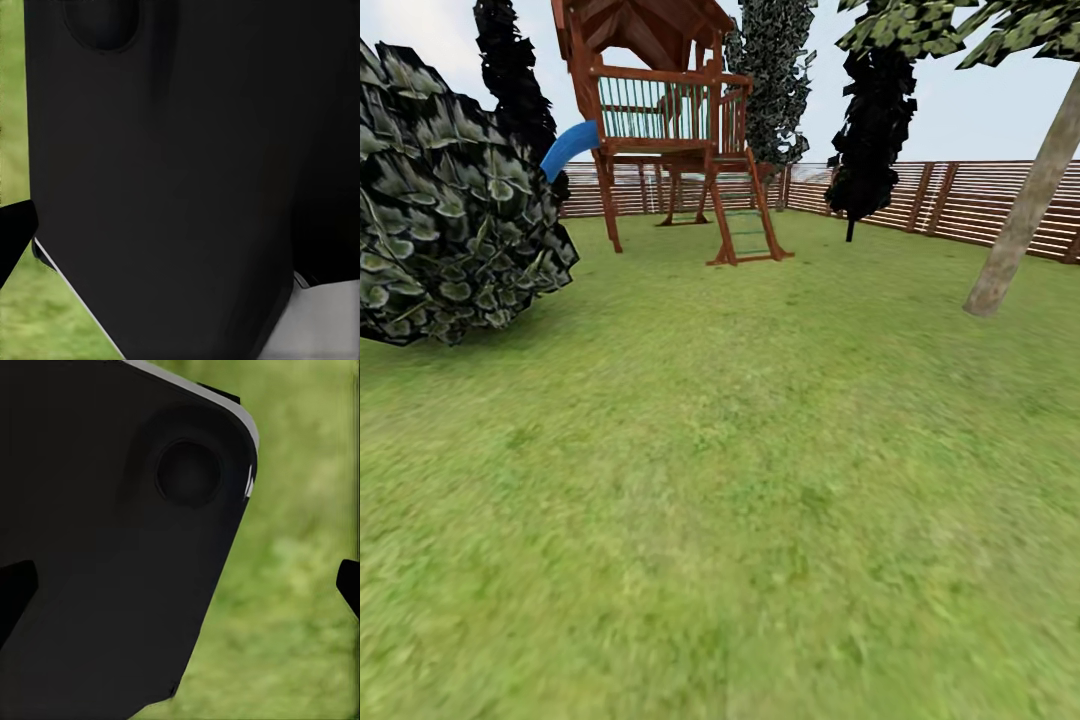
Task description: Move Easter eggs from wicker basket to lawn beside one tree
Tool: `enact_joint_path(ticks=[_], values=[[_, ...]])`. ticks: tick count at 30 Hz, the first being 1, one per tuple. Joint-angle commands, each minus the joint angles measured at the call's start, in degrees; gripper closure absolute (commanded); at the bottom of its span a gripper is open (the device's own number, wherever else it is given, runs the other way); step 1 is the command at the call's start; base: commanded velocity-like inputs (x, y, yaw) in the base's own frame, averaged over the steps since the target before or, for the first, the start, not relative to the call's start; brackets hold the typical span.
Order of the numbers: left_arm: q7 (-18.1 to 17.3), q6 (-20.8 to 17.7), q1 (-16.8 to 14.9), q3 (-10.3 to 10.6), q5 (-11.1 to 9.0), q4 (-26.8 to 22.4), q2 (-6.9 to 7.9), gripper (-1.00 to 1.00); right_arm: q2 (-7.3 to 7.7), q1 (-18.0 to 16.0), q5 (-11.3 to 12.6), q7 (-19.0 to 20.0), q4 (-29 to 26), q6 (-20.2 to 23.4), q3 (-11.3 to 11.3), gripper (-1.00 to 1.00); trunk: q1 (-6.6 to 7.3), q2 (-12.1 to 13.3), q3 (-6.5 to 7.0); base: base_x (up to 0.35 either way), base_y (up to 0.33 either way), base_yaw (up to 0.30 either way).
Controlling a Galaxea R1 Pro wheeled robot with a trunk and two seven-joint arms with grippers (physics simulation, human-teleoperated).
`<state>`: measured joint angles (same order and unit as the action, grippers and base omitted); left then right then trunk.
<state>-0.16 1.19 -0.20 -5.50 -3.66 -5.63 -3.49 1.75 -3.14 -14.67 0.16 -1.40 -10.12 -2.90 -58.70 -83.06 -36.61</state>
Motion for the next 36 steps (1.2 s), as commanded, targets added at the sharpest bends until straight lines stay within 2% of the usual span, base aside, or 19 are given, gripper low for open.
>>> enact_joint_path(ticks=[1,36], values=[[-0.02,0.13,0.0,-0.3,-0.38,0.02,-0.02,-1.0,0.01,-0.03,-0.02,0.02,-0.01,-0.16,-0.24,-1.0,-0.03,-0.02,-0.05,0.338,0.0,0.0],[-0.02,0.13,0.0,-0.3,-0.46,0.01,0.06,-1.0,-0.16,-0.03,0.0,0.02,-0.34,-0.5,-0.09,-1.0,-0.03,-0.02,-0.05,0.339,0.0,0.0]])
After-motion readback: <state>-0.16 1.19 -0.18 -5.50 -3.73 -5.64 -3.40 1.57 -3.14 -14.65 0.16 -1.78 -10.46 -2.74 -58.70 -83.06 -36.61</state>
